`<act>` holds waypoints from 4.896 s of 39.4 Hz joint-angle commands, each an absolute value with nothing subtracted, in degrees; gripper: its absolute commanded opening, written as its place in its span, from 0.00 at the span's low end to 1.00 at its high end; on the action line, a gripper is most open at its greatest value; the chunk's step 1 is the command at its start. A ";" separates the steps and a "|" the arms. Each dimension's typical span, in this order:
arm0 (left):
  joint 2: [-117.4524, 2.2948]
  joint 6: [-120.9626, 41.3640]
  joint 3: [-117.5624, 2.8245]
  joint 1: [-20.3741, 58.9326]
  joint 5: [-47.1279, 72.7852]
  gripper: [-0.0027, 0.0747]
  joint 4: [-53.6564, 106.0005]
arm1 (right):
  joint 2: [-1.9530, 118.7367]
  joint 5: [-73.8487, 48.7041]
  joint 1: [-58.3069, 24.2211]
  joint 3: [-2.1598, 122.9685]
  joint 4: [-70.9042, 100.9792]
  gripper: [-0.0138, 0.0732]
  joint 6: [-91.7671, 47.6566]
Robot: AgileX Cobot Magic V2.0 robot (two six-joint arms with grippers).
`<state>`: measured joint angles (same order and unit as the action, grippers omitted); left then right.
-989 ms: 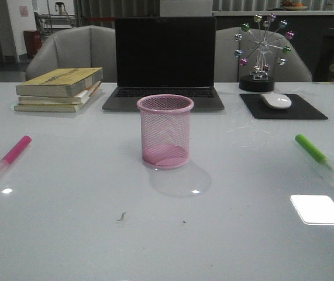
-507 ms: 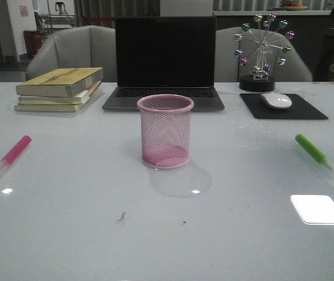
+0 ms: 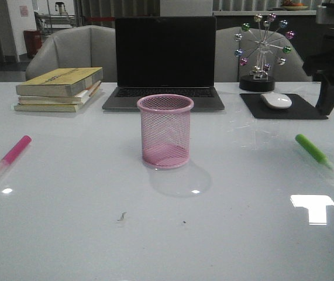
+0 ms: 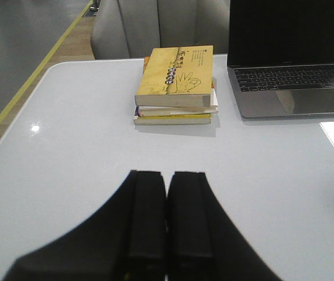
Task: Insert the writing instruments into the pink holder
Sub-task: 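Lower the right gripper onto the green marker and close on it, then lift the green marker with the right gripper toward the pink holder, then lower the green marker into the pink holder and open the right gripper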
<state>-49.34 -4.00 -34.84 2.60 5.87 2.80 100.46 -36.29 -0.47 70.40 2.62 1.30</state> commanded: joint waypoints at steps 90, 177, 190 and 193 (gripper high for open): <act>-49.00 -3.74 -36.58 2.44 -4.87 0.15 3.39 | 106.73 -25.70 -2.38 72.55 3.76 0.39 0.94; -49.00 -3.74 -36.58 2.44 -5.25 0.15 3.39 | 105.64 37.18 -31.20 60.89 2.97 0.39 0.00; -49.00 -3.74 -36.70 2.44 -5.45 0.15 3.39 | 105.69 33.41 -31.09 60.89 3.02 0.59 -1.49; -49.00 -3.74 -36.70 2.44 -5.45 0.15 3.39 | 105.74 34.68 -31.09 60.89 3.02 0.59 -1.49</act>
